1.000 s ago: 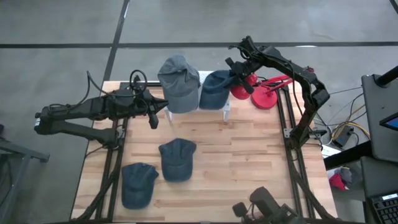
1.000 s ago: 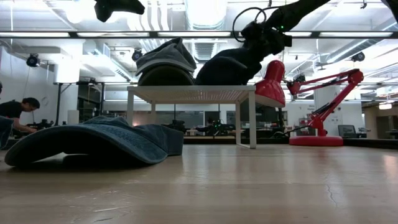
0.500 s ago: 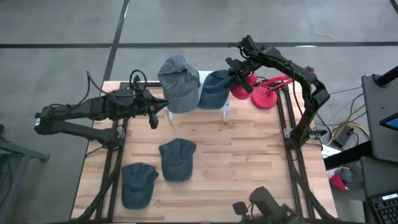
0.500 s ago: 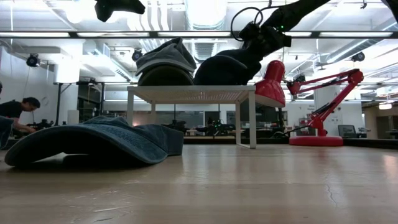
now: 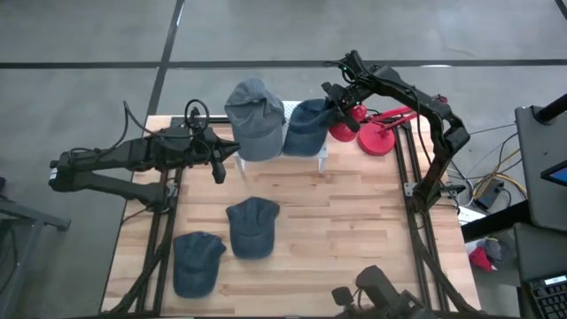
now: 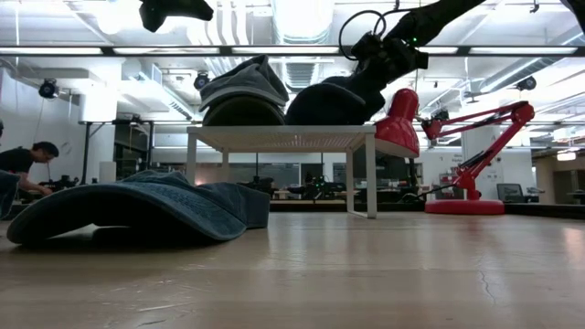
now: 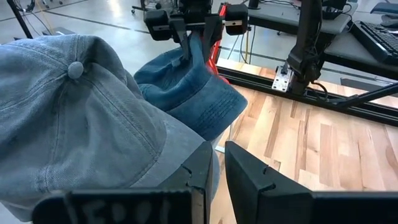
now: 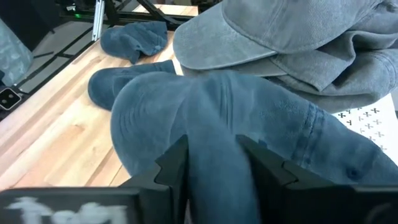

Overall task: Pick & Place hat
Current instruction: Put the top blue cap on the shelf, then stack the top blue cap on the blue cap on the shelf

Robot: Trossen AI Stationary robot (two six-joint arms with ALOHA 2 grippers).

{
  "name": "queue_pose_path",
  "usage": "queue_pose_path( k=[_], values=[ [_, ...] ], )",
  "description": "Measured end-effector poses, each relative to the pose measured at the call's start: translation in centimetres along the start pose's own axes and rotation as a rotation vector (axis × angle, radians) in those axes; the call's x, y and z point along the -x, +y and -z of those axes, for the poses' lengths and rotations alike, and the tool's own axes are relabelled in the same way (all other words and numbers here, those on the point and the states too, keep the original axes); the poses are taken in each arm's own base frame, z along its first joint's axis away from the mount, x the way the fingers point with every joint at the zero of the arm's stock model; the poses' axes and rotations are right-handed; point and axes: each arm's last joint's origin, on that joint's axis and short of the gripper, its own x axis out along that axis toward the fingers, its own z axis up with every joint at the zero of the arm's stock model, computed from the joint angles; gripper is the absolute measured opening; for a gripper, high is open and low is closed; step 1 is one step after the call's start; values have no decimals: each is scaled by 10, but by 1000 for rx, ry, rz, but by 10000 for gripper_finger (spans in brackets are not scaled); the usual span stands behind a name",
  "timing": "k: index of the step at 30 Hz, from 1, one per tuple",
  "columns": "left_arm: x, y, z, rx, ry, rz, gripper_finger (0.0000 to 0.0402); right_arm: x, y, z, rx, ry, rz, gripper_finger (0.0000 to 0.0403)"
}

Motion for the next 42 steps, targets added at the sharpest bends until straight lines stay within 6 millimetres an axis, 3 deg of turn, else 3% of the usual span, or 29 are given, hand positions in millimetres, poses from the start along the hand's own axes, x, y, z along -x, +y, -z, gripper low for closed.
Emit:
queue_pose_path(
  k=[8, 13, 25, 35, 42],
  values=[
    [0, 0, 0, -14, 0, 4, 45, 0, 0, -1, 4, -2, 2, 187],
    [0, 0, 0, -17, 0, 4, 45, 3, 3, -5, 12, 19, 35, 197],
    [-1, 0, 0, -17, 2, 4, 45, 18, 2, -20, -86, 352, 606, 141],
    [-7, -2, 2, -26, 23, 0, 45, -14, 1, -21, 21, 522, 692, 97],
    [-11, -3, 3, -31, 35, -1, 45, -19, -1, -25, 74, 515, 709, 74]
  ],
)
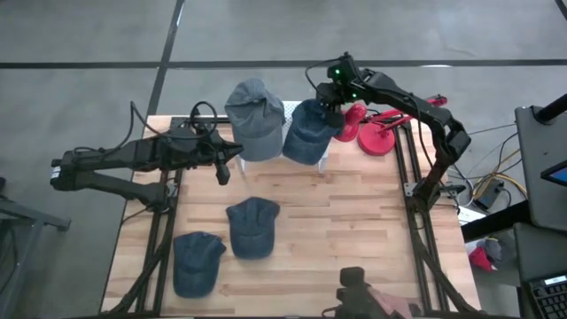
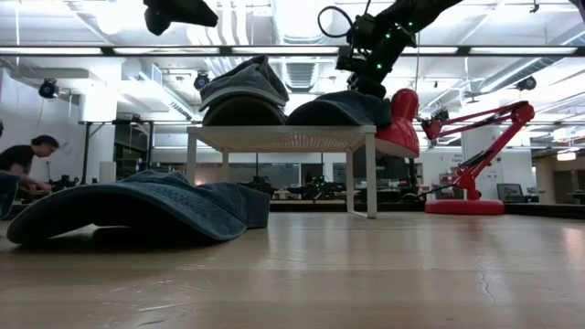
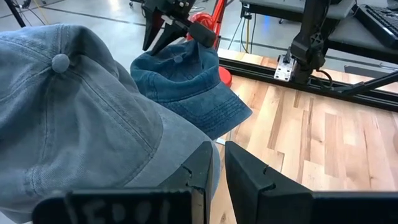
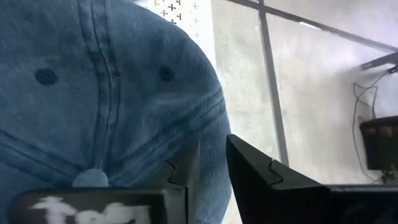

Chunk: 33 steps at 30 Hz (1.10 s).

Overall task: Pick & Place hat
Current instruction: Stack the top blue cap on the blue cap on the shelf

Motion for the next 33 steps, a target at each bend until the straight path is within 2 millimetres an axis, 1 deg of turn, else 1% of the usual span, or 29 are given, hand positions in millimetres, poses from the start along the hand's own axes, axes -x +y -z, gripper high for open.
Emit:
queue_pose_path(
  k=[8, 11, 13, 15, 17, 21, 23, 25, 27, 29, 33],
  values=[
    [-1, 0, 0, -2, 3, 0, 45, 0, 1, -3, 64, -15, 3, 63],
    [-1, 0, 0, -1, 3, 0, 45, 0, 1, -3, 48, -18, 4, 63],
    [-1, 0, 0, -1, 2, 0, 45, 4, 1, -3, 17, -9, 0, 63],
    [-1, -1, 0, 0, -3, 1, 45, 16, 0, -5, 7, 13, -19, 63],
    [-1, -1, -1, 1, -5, 1, 45, 33, 0, -11, 5, 39, -49, 63],
    [-1, 0, -1, 1, -5, 0, 45, 66, 8, -19, -79, 127, -149, 63],
    [-1, 0, -1, 2, -6, 0, 45, 78, 13, -22, -102, 146, -203, 63],
    [-1, 0, -1, 2, -7, 0, 45, 86, 19, -25, -123, 161, -245, 63],
    [-2, 0, -1, 2, -8, 0, 45, 89, 24, -26, -152, 187, -267, 63],
    [-2, -1, -1, 3, -11, 0, 45, 88, 31, -25, -163, 228, -301, 63],
    [-2, -1, -1, 3, -11, 1, 45, 75, 41, -19, -174, 294, -344, 63]
  ],
)
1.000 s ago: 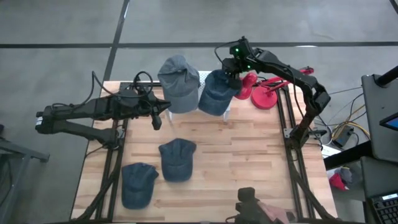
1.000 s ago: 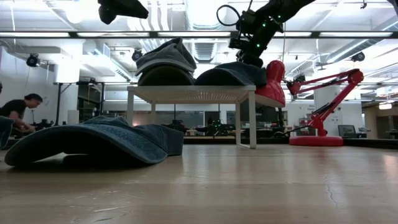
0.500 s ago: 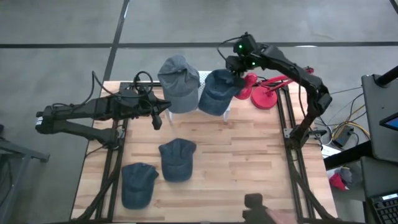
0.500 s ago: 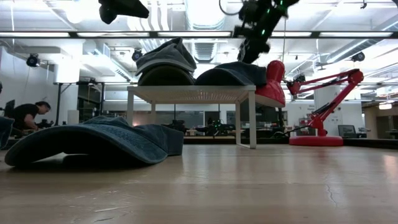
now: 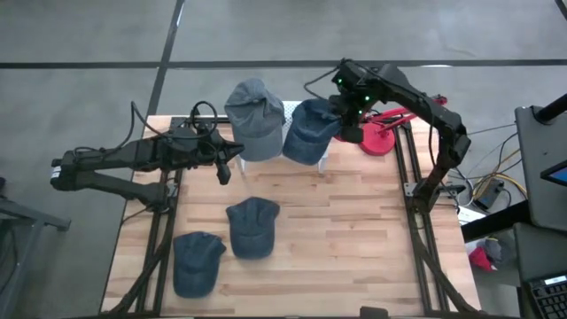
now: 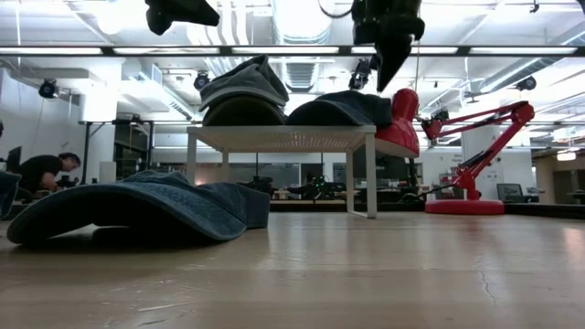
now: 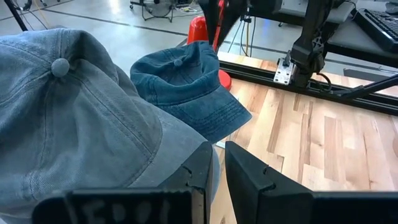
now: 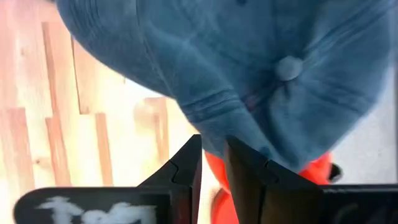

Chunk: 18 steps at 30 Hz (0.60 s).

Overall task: Pick & Place hat
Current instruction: Stack the top blue cap on the blue cap on the shelf

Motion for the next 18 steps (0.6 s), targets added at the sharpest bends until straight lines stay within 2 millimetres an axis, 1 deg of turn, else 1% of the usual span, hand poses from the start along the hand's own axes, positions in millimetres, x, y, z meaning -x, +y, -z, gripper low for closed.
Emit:
queue_pose_path(
  k=[3, 7, 12, 18],
  values=[
    [0, 0, 0, 0, 0, 0, 45, -12, -1, 3, -12, 37, 3, 63],
    [0, 0, 0, -3, 0, 0, 45, -23, -4, 6, -32, 89, 69, 63],
    [0, 0, 0, -7, -1, 1, 45, -33, -6, 2, -2, 52, 93, 63],
    [0, 0, 0, -7, -1, 1, 45, -34, -10, -6, 44, -26, 137, 63]
  ],
)
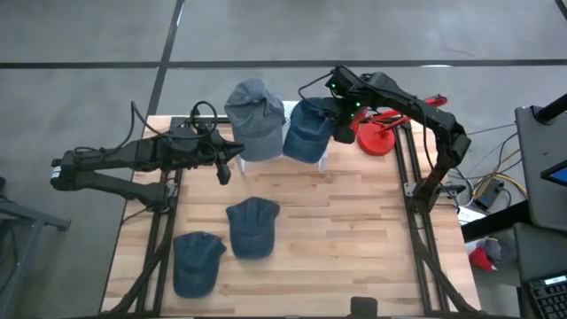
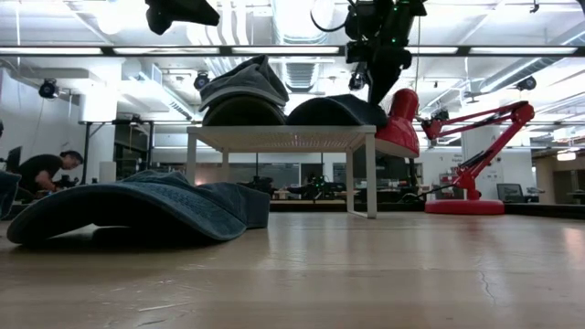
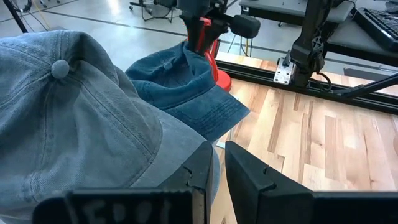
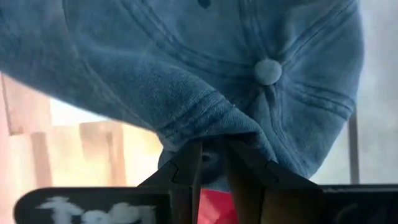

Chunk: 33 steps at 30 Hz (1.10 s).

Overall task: Pick & Place hat
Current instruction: Stack the top blue cap on the blue cap on the shelf

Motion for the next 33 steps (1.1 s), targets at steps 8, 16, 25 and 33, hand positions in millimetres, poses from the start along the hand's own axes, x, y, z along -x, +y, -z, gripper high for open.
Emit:
queue_pose_path(
  k=[8, 16, 25, 33],
  values=[
    [0, 0, 0, 0, 0, 0, 45, -6, -4, -6, 64, -74, 46, 63],
    [0, 0, 0, 0, 0, -1, 45, -19, -6, -9, 127, -128, 79, 63],
    [0, 0, 0, 0, 0, -1, 45, -21, -8, -14, 210, -171, 118, 63],
    [0, 0, 0, -18, 0, -1, 45, -20, -8, -13, 225, -164, 120, 63]
  ],
)
